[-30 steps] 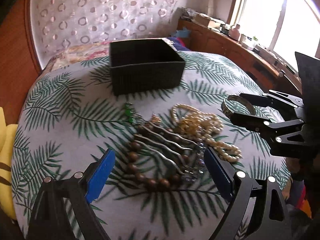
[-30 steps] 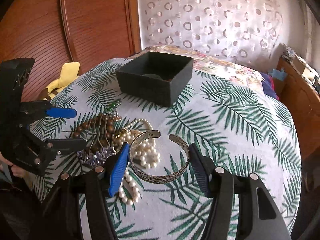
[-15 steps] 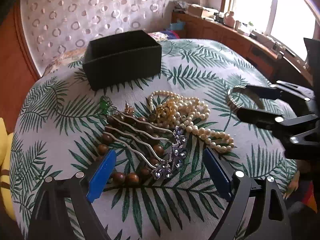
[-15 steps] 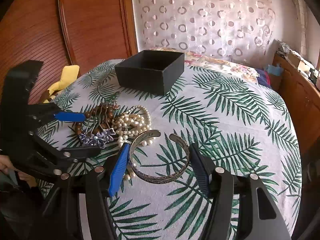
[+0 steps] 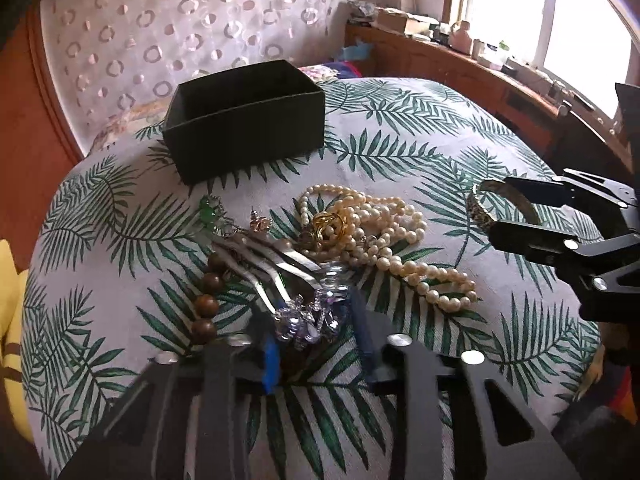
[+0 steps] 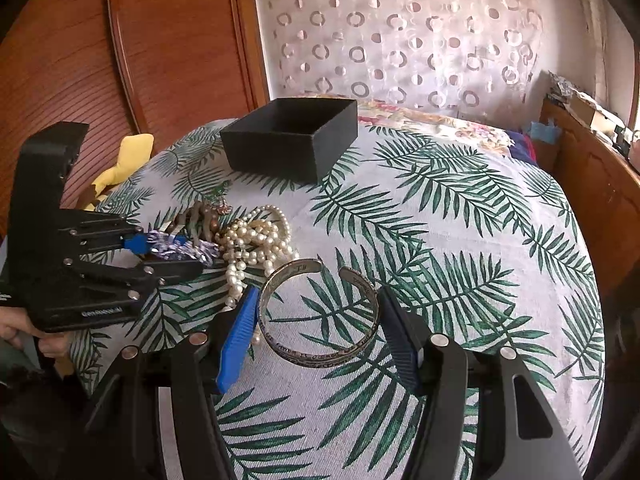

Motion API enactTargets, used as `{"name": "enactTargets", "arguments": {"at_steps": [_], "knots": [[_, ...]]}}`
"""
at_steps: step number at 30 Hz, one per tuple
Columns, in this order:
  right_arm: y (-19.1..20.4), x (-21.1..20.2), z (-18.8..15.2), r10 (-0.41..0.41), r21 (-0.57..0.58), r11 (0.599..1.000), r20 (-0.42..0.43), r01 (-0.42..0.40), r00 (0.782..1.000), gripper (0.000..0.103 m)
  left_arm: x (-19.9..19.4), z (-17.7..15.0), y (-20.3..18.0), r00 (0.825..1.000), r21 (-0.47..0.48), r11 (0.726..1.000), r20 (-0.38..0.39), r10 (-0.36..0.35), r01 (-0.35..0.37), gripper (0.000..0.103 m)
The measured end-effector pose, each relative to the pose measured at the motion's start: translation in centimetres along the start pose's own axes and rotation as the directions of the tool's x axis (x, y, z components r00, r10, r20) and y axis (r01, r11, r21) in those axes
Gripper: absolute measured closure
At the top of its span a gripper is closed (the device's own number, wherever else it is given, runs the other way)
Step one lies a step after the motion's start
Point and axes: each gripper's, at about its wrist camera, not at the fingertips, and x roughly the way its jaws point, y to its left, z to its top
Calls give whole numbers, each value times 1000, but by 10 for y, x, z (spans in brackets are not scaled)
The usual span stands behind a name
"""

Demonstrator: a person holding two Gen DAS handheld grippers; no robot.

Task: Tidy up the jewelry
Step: 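Grasp the crystal hair comb with the left tool while the right tool holds the cuff, then carry the comb and cuff over the black box and release both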

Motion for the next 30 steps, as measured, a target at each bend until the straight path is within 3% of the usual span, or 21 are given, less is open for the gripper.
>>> {"name": "enactTargets", "arguments": {"at_steps": [2, 15, 30], "knots": [[1, 2, 1, 1, -2, 1000, -1, -1, 1000, 40, -6, 0, 4, 1000, -14, 1000, 18, -11, 12, 89], [10, 11, 10, 9, -24, 1000, -16, -10, 1000, 40, -30, 11, 22, 992, -81, 992, 97, -84, 92, 90], [11, 27, 62, 38, -61, 997, 34, -36, 999, 40, -24, 60, 38, 989, -55, 996, 132, -61, 68, 90]]}}
